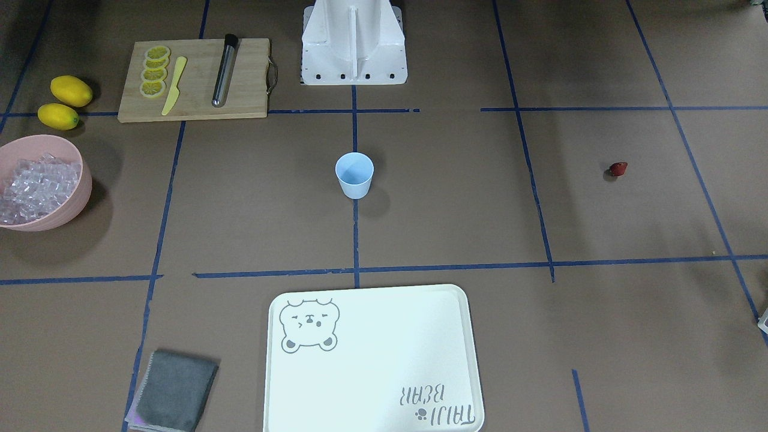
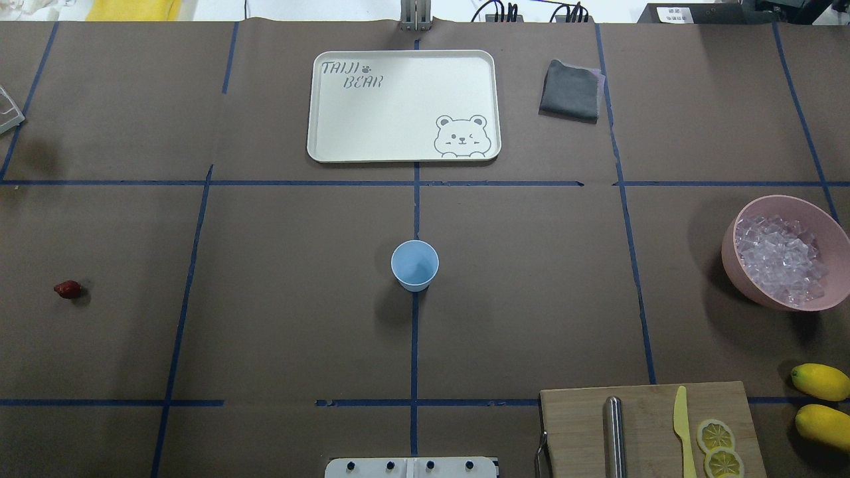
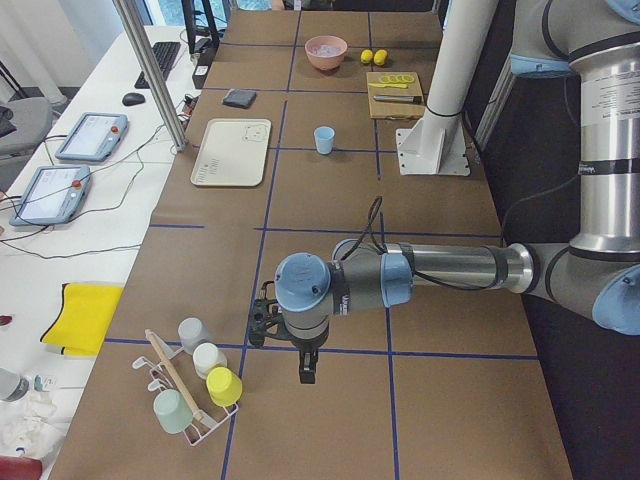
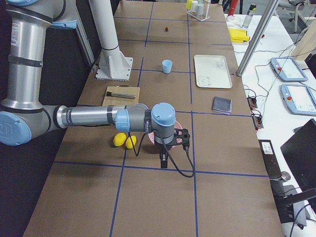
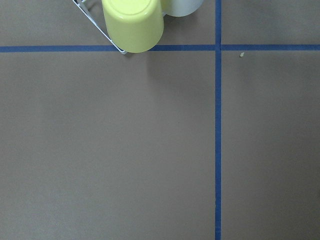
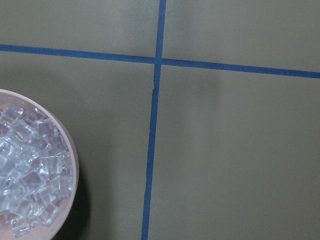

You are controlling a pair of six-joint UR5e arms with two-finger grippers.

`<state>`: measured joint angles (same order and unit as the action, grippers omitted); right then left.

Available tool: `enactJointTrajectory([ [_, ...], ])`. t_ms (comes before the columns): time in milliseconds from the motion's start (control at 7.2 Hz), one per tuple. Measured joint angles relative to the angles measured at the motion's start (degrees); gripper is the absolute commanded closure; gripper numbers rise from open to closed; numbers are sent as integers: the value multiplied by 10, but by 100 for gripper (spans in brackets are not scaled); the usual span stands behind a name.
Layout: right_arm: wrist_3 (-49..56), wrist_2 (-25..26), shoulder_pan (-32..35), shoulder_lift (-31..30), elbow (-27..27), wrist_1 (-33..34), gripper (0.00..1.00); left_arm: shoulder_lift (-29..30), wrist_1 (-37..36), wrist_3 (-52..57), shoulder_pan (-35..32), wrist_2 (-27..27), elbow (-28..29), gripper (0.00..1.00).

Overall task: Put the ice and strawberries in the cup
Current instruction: 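Move the right gripper over the pink bowl of ice cubes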

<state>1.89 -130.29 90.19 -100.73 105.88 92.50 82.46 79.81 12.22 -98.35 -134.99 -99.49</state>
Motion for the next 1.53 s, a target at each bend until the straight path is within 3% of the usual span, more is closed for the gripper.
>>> enactJointTrajectory([
  [973,-10,-1,-37,35,-1,-27,0,-1,1,0,1,-3,1,0],
  [1251,-23,-8,-78,46,12,-34,0,-1,0,0,1,-3,1,0],
  [1529,-105,-21,-125,58,30,-37,0,-2,-1,0,1,-3,0,0],
])
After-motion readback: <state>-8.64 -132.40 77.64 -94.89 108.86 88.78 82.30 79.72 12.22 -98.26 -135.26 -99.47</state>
